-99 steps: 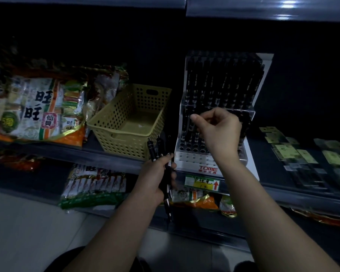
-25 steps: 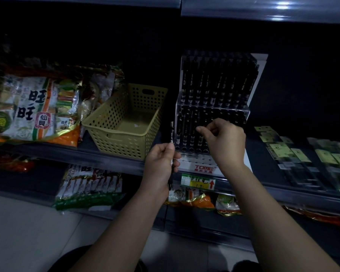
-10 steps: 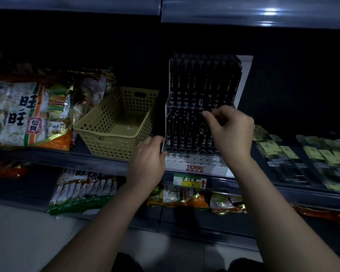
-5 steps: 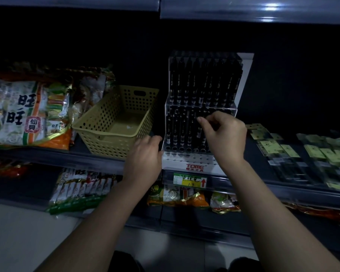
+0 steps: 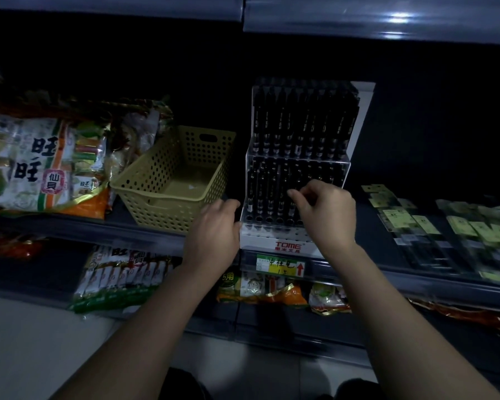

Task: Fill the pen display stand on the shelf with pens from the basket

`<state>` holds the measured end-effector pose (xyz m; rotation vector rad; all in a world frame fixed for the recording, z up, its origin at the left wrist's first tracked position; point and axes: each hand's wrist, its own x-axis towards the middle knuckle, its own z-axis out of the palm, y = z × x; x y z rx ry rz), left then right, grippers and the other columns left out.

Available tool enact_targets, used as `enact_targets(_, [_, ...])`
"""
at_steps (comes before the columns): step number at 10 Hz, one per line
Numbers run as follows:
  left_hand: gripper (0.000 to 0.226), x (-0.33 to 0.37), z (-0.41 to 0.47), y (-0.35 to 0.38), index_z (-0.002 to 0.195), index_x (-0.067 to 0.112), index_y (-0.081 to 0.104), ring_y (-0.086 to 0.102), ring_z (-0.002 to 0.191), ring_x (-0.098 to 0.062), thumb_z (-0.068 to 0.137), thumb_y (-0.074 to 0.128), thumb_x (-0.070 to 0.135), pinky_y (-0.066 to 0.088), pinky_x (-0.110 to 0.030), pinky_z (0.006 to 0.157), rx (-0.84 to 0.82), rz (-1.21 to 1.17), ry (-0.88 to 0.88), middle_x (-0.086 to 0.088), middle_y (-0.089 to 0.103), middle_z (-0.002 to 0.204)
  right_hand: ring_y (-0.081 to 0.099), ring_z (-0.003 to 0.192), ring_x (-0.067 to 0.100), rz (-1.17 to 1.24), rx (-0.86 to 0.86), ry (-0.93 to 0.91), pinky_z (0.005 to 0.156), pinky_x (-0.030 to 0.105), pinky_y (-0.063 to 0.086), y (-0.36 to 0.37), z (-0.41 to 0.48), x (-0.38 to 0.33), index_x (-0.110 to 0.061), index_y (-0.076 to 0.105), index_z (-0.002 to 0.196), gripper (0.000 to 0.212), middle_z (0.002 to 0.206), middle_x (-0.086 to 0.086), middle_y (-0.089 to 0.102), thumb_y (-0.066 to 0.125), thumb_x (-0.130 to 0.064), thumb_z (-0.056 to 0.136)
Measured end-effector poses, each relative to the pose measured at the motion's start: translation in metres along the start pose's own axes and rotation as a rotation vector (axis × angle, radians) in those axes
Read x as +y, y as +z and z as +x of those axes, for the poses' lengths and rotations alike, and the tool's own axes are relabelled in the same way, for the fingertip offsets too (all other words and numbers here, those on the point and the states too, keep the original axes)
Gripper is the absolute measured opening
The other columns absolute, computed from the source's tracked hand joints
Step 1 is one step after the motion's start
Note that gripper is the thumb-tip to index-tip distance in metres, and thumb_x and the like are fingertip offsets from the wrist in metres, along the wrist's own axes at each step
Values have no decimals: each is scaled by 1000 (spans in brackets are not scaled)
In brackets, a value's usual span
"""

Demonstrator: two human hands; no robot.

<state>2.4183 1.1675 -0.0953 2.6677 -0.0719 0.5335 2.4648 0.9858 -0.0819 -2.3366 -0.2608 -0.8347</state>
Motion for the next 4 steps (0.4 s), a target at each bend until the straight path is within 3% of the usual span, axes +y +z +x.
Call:
enact_targets(2, [33,3,-2,-4,127,11,52,51,110,-25,96,51,22,45,-35,89,-60,70,14,-9,56,118,59,59,22,-61,-101,66,51,27,41,3,-13,0,-12,68,78,29,64,4,65,63,-38,89])
enact_targets(4, [30,6,-5,-18,122,10,54,51,110,-25,96,51,23,44,-35,90,-105,135,38,-9,56,117,61,71,23,-256,-249,91,53,25,35,-12,-27,-6,-16,65,80,27,74,2,65,55,-36,94])
